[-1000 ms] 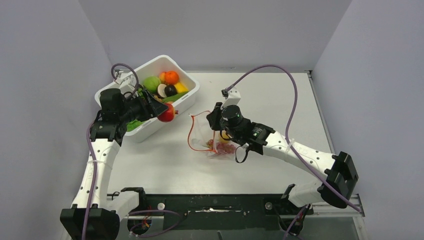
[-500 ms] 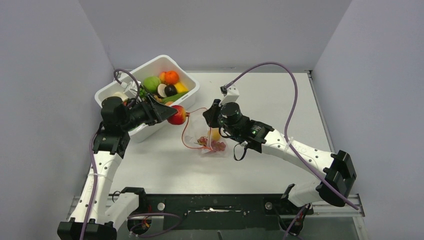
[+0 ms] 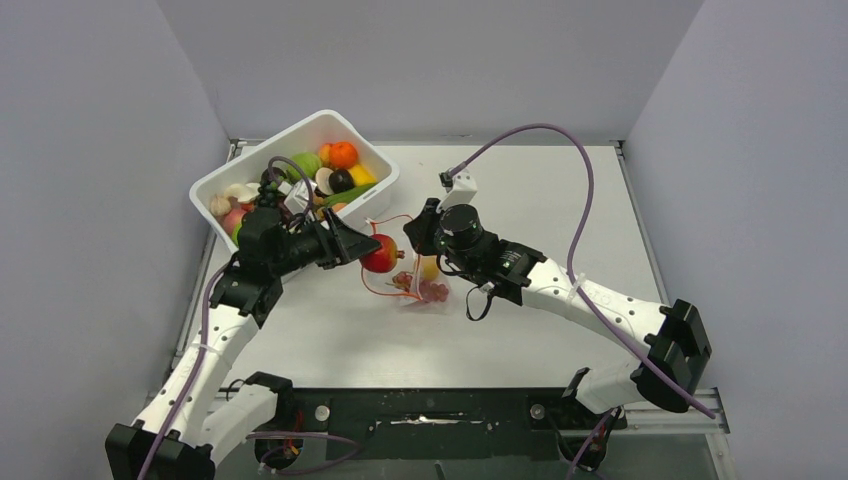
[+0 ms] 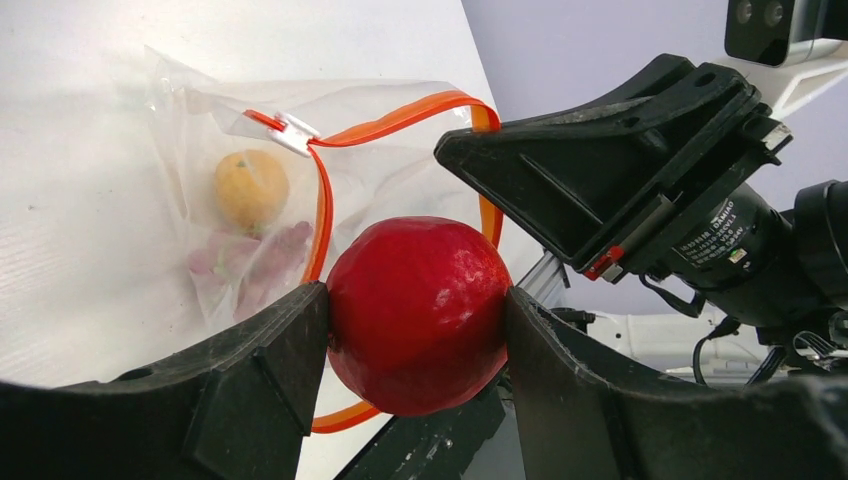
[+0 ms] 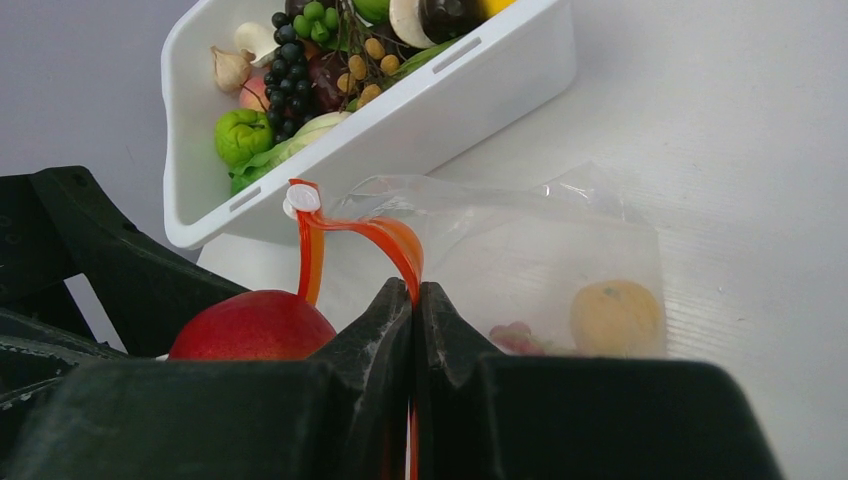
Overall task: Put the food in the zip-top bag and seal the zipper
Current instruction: Place the fake fruit in the zipper food storage bag.
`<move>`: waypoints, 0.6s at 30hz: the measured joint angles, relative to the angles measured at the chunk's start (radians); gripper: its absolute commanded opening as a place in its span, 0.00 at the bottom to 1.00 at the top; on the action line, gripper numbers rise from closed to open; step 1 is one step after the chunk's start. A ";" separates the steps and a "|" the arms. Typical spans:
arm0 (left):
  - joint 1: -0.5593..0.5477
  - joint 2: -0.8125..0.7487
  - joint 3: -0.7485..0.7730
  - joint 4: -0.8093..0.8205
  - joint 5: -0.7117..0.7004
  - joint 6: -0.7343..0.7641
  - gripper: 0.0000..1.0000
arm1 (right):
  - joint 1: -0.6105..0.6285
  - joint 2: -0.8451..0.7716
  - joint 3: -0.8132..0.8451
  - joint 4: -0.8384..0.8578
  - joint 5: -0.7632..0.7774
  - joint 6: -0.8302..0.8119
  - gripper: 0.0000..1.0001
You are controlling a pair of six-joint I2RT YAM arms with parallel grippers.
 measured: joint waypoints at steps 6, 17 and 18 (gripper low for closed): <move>-0.046 0.021 0.000 0.001 -0.071 0.014 0.40 | 0.000 0.000 0.000 0.004 -0.009 0.005 0.00; -0.093 0.047 0.000 -0.029 -0.173 0.055 0.57 | 0.000 0.000 0.000 0.004 -0.017 0.018 0.00; -0.095 0.054 0.000 -0.037 -0.183 0.059 0.62 | 0.000 0.000 0.000 0.004 -0.017 0.019 0.00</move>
